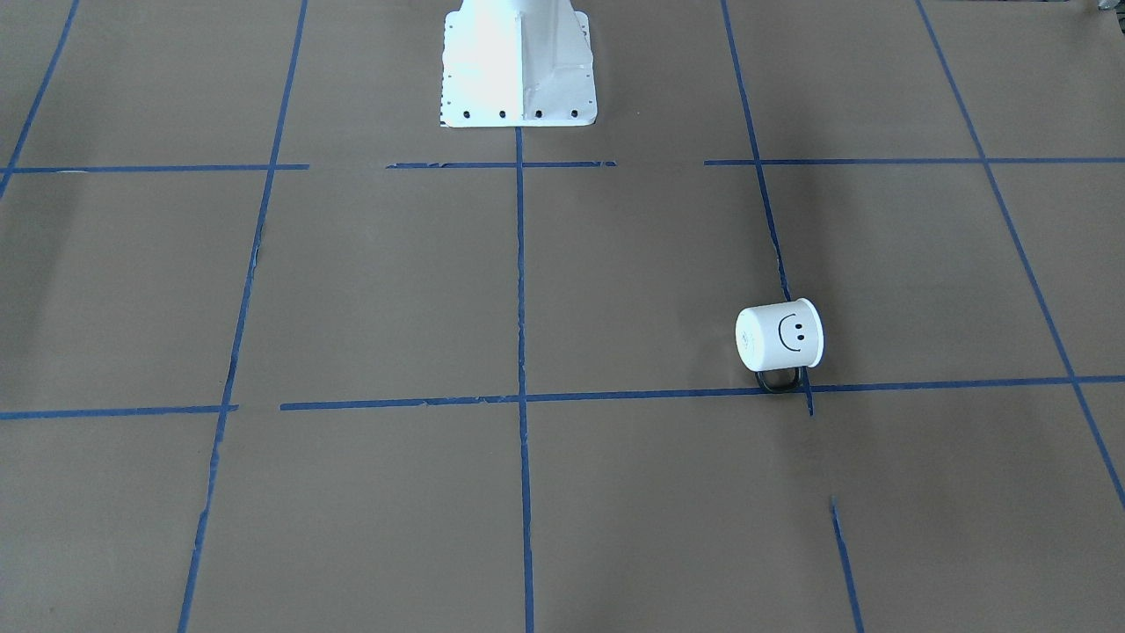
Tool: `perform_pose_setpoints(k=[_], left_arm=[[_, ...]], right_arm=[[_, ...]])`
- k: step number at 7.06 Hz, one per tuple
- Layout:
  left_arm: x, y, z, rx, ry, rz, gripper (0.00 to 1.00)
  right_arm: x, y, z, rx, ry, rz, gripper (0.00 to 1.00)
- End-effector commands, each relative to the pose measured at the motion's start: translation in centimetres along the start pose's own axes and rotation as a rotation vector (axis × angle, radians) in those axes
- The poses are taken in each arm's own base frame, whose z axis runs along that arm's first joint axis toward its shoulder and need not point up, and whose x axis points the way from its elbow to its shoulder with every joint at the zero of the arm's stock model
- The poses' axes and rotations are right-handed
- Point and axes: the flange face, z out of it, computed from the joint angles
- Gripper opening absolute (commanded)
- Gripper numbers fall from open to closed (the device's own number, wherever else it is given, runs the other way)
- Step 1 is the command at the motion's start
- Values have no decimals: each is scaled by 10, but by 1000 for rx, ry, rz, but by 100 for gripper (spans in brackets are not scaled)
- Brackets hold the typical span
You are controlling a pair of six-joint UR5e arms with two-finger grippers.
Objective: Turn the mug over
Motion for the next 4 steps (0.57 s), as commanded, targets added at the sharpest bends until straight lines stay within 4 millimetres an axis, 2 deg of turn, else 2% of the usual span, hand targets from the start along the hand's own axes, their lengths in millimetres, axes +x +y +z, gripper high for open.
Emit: perform_pose_setpoints(k=[1, 2, 3, 4], left_arm=[[-3, 3, 2, 47, -5, 43, 100], [-14, 32, 17, 22, 8, 22, 100], [-4, 24, 18, 96, 100, 92, 100], [2, 22, 19, 146, 141, 66, 100]], right_arm=[[0, 0, 0, 0, 0, 0, 100], [0, 0, 0, 0, 0, 0, 100], [0, 0, 0, 0, 0, 0, 100], [0, 0, 0, -1, 0, 1, 100]])
